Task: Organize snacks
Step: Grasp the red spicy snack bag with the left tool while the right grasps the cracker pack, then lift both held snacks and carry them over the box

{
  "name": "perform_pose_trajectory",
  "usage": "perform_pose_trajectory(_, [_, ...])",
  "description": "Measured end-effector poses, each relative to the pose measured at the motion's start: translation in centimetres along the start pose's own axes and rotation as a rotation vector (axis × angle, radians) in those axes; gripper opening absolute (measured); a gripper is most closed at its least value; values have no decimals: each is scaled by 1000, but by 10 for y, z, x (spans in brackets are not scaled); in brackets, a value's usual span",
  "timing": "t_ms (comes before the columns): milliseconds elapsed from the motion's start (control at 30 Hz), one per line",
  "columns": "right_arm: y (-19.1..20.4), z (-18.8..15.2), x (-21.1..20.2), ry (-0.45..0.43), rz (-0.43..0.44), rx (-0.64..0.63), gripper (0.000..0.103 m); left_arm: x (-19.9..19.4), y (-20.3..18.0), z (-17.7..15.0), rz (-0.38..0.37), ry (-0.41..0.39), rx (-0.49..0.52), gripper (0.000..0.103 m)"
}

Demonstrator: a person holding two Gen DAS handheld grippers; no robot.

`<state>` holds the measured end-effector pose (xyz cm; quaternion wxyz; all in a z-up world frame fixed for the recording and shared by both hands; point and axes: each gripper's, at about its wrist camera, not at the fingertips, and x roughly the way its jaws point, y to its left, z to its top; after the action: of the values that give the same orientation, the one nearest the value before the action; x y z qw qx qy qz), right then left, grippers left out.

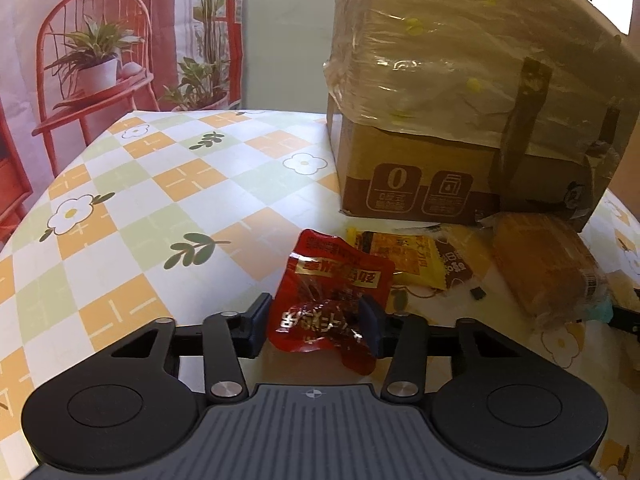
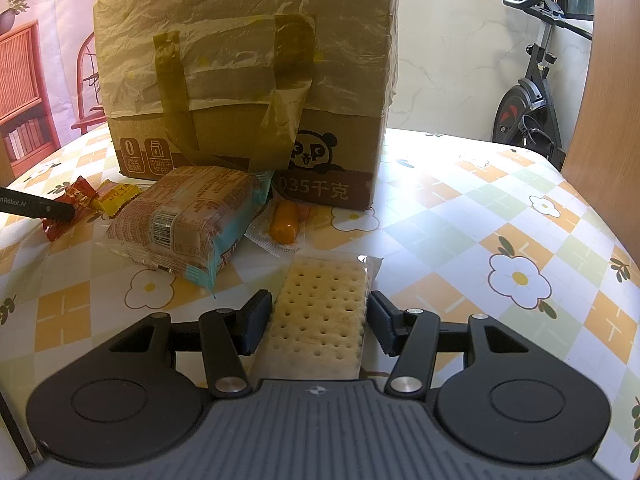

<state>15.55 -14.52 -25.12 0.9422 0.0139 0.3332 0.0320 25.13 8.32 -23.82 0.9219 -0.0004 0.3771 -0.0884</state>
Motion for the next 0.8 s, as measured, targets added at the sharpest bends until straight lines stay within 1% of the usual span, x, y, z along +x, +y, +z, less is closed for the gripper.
perform_pose_trajectory(33, [0, 0, 0, 0, 0, 0, 56, -1, 0, -1, -12, -1, -6, 46])
perform_pose_trajectory(100, [0, 0, 0, 0, 0, 0, 56, -3, -1, -3, -35, -6, -15, 40])
perform_pose_trajectory(267, [0, 0, 0, 0, 1, 1, 56, -12, -11, -7, -56, -32, 7, 35])
perform_pose_trajectory(467, [-4, 1, -1, 1, 14, 19, 55, -24, -13, -4, -83, -62, 10, 35])
perform_pose_trajectory(533, [-6, 2, -2, 1, 25, 34, 53, -29, -11, -1, -89, -79, 5, 35])
perform_pose_trajectory(633, [-9, 3, -6, 2, 34, 62, 52, -39, -11, 3, -100, -110, -7, 35])
perform_pose_trajectory(800, [-11, 9, -21, -38, 33, 77, 52, -58, -10, 13, -123, -174, -26, 35])
